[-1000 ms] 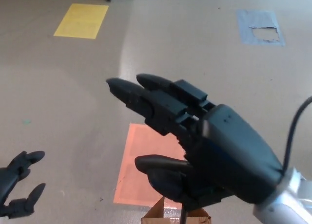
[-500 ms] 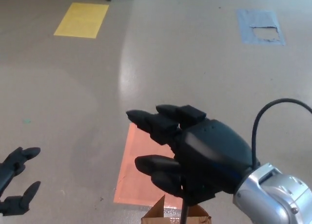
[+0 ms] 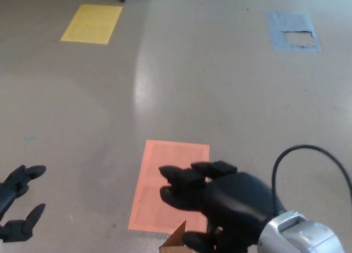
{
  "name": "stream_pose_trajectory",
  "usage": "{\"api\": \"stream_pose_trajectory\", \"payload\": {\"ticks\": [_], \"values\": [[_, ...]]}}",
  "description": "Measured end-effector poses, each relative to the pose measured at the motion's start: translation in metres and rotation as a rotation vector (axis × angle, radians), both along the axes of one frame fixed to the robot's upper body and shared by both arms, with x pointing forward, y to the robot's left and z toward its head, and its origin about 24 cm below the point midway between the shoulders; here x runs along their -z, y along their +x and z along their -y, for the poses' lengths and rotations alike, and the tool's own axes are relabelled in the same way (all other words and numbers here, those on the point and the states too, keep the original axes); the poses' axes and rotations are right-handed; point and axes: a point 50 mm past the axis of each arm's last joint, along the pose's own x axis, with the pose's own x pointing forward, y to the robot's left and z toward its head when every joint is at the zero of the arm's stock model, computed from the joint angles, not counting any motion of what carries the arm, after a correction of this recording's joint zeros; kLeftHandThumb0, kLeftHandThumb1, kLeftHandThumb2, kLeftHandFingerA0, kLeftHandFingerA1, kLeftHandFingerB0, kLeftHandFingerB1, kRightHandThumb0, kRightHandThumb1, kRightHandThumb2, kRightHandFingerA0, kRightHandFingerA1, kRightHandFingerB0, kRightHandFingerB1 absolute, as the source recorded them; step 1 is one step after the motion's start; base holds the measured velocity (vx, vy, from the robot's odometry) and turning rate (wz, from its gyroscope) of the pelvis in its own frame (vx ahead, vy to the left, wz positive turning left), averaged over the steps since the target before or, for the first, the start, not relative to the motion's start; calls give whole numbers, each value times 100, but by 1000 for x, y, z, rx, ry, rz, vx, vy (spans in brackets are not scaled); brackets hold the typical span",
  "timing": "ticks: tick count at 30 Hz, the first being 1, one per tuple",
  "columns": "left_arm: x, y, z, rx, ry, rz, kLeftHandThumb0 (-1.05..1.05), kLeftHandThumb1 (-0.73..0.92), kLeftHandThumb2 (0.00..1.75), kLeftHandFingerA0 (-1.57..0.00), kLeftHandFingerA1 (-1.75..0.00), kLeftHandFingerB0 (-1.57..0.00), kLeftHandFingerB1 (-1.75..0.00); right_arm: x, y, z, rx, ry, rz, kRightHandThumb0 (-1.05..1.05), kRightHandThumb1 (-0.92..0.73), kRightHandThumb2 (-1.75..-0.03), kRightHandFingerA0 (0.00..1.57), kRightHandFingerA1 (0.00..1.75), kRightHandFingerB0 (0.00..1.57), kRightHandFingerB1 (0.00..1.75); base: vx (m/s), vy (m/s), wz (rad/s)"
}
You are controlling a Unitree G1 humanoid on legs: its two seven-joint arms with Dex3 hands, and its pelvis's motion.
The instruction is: An air pump is kept on top of a storage box on the floor and the robot uses its right hand to press down on the handle of the pump to compress it
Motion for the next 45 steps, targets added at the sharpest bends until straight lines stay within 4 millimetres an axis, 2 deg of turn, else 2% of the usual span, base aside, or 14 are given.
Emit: {"api": "stream_pose_trajectory", "payload": {"ticks": [1,2,3,4,5,6,10,14,24,25,39,40,43,45], "values": [[0,0,0,1,0,1,-33,61,114,0,-47,0,-47,8,1,-3,7,-32,-25,-69,-50,-83,69,63,33,47,0,0,0],[0,1,0,1,0,2,-33,61,113,0,-48,0,-47,12,1,-4,11,-43,-35,-55,-45,-83,86,73,44,53,0,0,0],[-1,1,0,1,0,2,-33,61,113,0,-48,0,-47,19,3,-7,24,-60,-54,-55,-45,-83,86,73,44,53,0,0,0],[0,1,0,1,0,2,-33,61,114,0,-48,0,-47,22,3,-8,30,-63,-58,-29,-62,-58,82,102,76,53,0,0,0],[-1,1,0,1,-1,2,-33,61,114,0,-48,0,-47,27,5,-9,46,-71,-64,-27,-59,-58,81,116,82,57,0,0,0],[-1,1,0,1,-1,2,-33,62,114,0,-48,0,-47,30,6,-10,54,-74,-66,-30,-60,-59,73,130,83,60,0,0,0],[-1,1,0,0,-2,3,-33,61,114,0,-47,0,-47,43,11,-13,83,-76,-62,-33,-65,-61,75,132,84,59,0,0,0],[-1,1,0,0,-2,4,-33,61,114,0,-47,0,-47,61,17,-14,118,-90,-70,-28,-60,-57,82,108,78,54,0,0,0],[0,1,2,3,-7,6,-33,62,114,0,-48,0,-47,95,35,-17,174,-144,-79,-32,-54,-55,87,94,80,51,0,0,0],[-1,1,2,3,-8,7,-33,62,114,0,-47,0,-47,97,36,-16,179,-149,-81,-32,-53,-56,91,60,80,49,0,0,0],[4,-9,10,32,-22,11,-33,61,114,0,-47,0,-46,150,43,7,292,-284,-179,-35,-56,-57,87,52,74,47,0,0,0],[6,-11,11,36,-25,8,-33,61,114,0,-47,0,-46,154,42,8,301,-288,-190,-35,-53,-56,87,66,77,47,0,0,0],[10,-18,14,47,-32,-2,-33,61,114,-1,-47,0,-47,166,37,11,326,-296,-226,-43,-50,-56,85,53,74,47,0,0,0],[11,-21,15,54,-33,-3,-33,61,114,-1,-47,0,-47,170,36,12,338,-295,-240,-43,-51,-57,86,56,74,47,0,0,0]]}}
